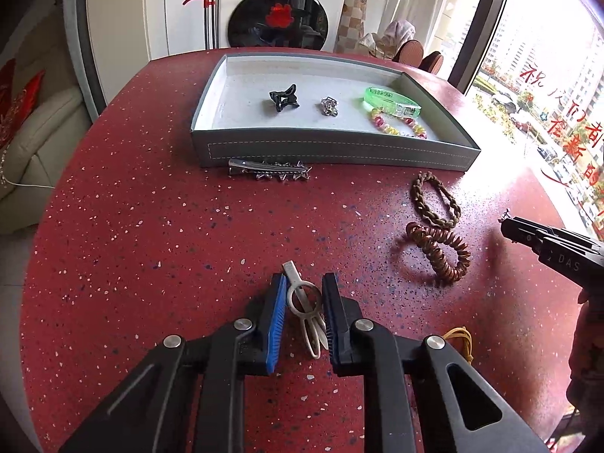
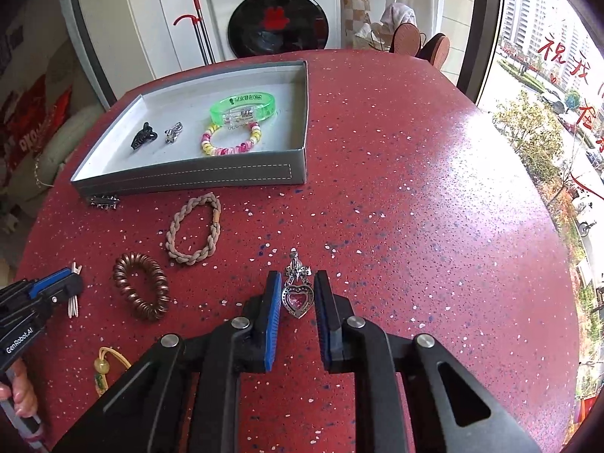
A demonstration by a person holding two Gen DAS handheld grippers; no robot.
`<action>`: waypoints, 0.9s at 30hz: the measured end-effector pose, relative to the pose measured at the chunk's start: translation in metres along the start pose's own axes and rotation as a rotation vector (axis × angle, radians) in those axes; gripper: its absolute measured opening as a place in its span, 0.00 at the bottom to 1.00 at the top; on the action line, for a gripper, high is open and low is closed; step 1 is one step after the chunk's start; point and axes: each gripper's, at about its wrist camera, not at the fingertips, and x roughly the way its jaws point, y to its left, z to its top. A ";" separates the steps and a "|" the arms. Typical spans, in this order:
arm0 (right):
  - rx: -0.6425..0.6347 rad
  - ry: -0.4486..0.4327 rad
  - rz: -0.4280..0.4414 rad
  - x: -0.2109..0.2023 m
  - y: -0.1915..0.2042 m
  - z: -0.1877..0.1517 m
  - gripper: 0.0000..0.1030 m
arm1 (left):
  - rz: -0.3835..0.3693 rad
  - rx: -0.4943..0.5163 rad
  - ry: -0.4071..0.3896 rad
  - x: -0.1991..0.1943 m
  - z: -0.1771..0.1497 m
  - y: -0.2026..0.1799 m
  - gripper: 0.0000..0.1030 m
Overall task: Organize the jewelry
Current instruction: 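Grasp the cream hair clip with the left tool while the right tool grasps the pink heart pendant, then carry the cream clip and pink pendant into the grey tray and open both tools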
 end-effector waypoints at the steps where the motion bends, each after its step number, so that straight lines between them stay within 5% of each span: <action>1: 0.005 -0.002 0.008 -0.002 -0.001 -0.001 0.19 | -0.015 -0.005 -0.001 -0.001 0.000 0.002 0.36; 13: 0.038 -0.030 0.089 -0.030 0.004 0.002 0.19 | -0.069 0.026 -0.047 -0.026 0.017 0.003 0.36; 27: 0.016 -0.095 0.143 -0.039 0.031 0.065 0.19 | -0.060 0.063 -0.134 -0.027 0.080 0.006 0.36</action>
